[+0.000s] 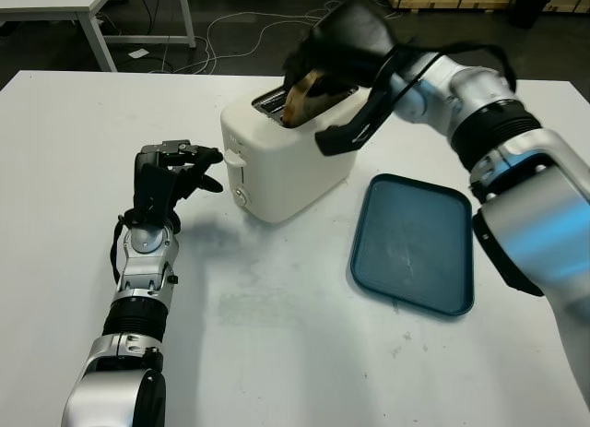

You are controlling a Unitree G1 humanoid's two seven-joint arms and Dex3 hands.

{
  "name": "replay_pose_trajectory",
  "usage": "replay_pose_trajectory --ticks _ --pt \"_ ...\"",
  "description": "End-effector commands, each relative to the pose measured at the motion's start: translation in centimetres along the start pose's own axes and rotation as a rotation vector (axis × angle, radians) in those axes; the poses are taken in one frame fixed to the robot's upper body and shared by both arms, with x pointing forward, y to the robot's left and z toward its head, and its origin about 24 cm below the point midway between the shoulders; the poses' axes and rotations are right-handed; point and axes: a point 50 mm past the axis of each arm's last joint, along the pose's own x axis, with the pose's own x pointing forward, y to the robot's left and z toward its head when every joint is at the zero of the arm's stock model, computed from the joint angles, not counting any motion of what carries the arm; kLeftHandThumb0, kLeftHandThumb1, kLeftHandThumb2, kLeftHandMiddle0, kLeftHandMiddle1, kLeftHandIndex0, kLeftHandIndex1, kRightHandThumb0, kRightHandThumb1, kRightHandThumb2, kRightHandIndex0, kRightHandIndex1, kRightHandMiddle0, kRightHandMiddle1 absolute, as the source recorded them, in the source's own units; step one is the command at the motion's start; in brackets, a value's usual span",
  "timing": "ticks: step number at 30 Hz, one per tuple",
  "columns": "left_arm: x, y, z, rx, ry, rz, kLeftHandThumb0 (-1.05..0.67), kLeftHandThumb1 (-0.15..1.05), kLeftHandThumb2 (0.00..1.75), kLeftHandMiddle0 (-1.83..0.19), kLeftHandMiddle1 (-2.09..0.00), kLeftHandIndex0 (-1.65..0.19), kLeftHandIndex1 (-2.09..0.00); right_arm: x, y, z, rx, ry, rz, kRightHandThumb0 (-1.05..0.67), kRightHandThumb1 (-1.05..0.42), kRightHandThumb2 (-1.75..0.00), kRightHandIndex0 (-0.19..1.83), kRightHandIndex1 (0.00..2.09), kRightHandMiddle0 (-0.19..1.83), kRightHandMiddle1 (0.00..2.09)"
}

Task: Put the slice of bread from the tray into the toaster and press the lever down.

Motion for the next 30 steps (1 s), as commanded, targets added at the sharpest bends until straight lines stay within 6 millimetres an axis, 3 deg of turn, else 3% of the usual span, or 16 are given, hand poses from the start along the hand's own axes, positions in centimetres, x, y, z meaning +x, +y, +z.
replay_pose_trajectory --ticks 1,6,8,11,14,21,26,30 --pt "-0.3 -0.2 -0.2 0.002 0.004 -0.004 -1.05 0.82 0.01 -1.57 -0.65 -1.57 -0.32 0.5 -0.7 0.2 -0.065 -0.027 -0.021 -0.18 -0.75 0.00 1.07 0.74 1.22 0.23" --pt "-0.3 -0.2 -0.2 -0.005 0.002 -0.004 -1.05 0.82 0.00 -1.57 -0.65 -1.57 -0.31 0.7 -0.6 0.1 0.038 0.021 0.049 -0.24 -0.75 -0.01 1.03 0.82 1.18 0.22" --pt "-0.3 -0.2 -0.2 -0.003 0.004 -0.003 -1.05 0.82 0.00 -1.57 -0.65 -1.57 -0.31 0.8 -0.7 -0.3 0.060 0.048 0.132 -0.52 -0.69 -0.01 0.66 0.73 0.88 0.08" --pt "-0.3 -0.2 -0.2 -0.004 0.005 -0.003 -1.05 0.81 0.00 -1.57 -0.65 -1.57 -0.31 0.8 -1.1 -0.8 0.066 0.075 0.205 -0.76 -0.67 0.00 0.22 0.53 0.45 0.01" --pt "-0.3 -0.1 -0.3 -0.002 0.004 -0.005 -1.05 0.82 0.00 -1.57 -0.65 -1.56 -0.31 0.6 -1.8 -1.7 0.065 0.104 0.208 -0.79 -0.69 -0.01 0.03 0.47 0.26 0.00" --pt "-0.3 0.0 -0.4 -0.003 0.006 -0.005 -1.05 0.82 0.00 -1.57 -0.65 -1.57 -0.31 -0.7 -4.6 -4.7 0.161 0.229 0.070 -0.80 -0.67 -0.01 0.00 0.33 0.18 0.00" --pt "-0.2 -0.1 -0.4 0.009 0.009 -0.007 -1.05 0.82 0.00 -1.57 -0.66 -1.57 -0.31 -2.6 -6.7 -7.1 0.350 0.290 -0.039 -1.00 -0.73 -0.01 0.00 0.11 0.10 0.00" --pt "-0.2 -0.1 -0.3 0.021 0.005 -0.009 -1.05 0.83 0.01 -1.57 -0.65 -1.57 -0.31 -4.1 -7.5 -8.6 0.505 0.315 -0.084 -1.02 -0.72 0.00 0.00 0.01 0.03 0.00"
